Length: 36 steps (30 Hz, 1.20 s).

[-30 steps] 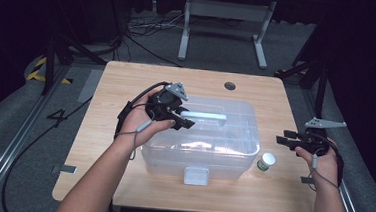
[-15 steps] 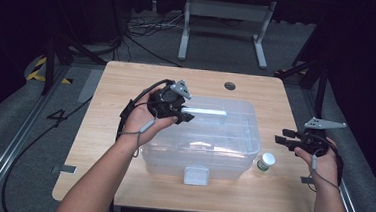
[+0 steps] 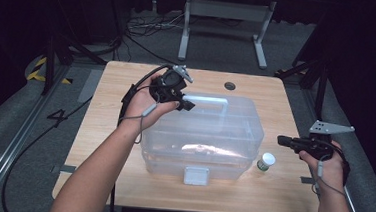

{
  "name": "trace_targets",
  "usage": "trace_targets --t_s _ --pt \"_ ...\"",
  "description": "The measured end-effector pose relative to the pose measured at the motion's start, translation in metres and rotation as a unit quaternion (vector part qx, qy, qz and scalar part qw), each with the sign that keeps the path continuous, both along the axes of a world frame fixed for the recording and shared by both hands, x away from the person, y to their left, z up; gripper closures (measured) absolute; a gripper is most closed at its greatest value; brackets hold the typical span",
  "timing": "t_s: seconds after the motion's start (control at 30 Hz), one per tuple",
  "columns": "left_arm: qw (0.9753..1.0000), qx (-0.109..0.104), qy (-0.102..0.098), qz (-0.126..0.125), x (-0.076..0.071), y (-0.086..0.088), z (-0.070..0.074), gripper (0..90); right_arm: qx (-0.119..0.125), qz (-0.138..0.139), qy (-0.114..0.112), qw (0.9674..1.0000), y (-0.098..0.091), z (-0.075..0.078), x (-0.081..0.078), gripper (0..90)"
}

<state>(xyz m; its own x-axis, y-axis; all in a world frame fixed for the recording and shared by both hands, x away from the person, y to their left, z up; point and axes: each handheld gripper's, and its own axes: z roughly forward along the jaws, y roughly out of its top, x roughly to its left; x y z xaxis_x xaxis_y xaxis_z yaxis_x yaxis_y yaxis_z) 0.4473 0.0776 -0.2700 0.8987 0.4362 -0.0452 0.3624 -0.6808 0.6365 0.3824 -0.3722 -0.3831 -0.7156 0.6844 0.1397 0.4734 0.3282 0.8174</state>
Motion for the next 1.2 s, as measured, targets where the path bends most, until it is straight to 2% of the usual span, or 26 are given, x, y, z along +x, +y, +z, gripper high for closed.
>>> trace_targets --t_s 0.07,0.2,0.3,0.43,0.53,0.6,0.73,0.97,1.13,1.2 --pt "1.0000 -0.001 0.006 0.000 0.003 0.000 0.001 73.7 0.002 0.006 0.000 1.0000 0.001 0.002 -0.002 89.8" --pt "0.9998 0.003 0.022 0.004 0.012 -0.001 0.007 73.7 0.014 0.045 -0.004 0.9989 0.008 0.005 -0.009 90.0" --pt "0.9996 0.003 0.028 0.006 0.016 -0.001 0.008 73.6 0.017 0.060 -0.006 0.9980 0.013 0.006 -0.011 90.0" --pt "0.9996 0.009 0.026 0.004 0.019 -0.001 0.012 73.6 0.017 0.086 -0.008 0.9961 0.022 0.006 -0.015 90.0" --pt "0.9995 0.013 0.028 0.007 0.023 -0.002 0.014 73.4 0.026 0.111 -0.008 0.9934 0.032 0.005 -0.019 90.0" --pt "0.9995 0.011 0.031 0.007 0.025 -0.002 0.015 73.4 0.028 0.116 -0.008 0.9929 0.034 0.005 -0.020 90.0" --pt "0.9994 0.010 0.033 0.007 0.029 -0.001 0.017 73.3 0.044 0.135 -0.019 0.9897 0.046 0.007 -0.023 90.0" --pt "0.9992 0.015 0.035 0.010 0.031 -0.002 0.019 73.0 0.065 0.142 -0.031 0.9872 0.055 0.009 -0.025 90.0" --pt "0.9992 0.013 0.037 0.008 0.030 -0.002 0.019 72.8 0.082 0.135 -0.043 0.9866 0.058 0.009 -0.025 90.0" --pt "0.9993 0.006 0.036 0.007 0.029 -0.001 0.017 72.4 0.078 0.130 -0.046 0.9874 0.058 0.010 -0.026 90.0"
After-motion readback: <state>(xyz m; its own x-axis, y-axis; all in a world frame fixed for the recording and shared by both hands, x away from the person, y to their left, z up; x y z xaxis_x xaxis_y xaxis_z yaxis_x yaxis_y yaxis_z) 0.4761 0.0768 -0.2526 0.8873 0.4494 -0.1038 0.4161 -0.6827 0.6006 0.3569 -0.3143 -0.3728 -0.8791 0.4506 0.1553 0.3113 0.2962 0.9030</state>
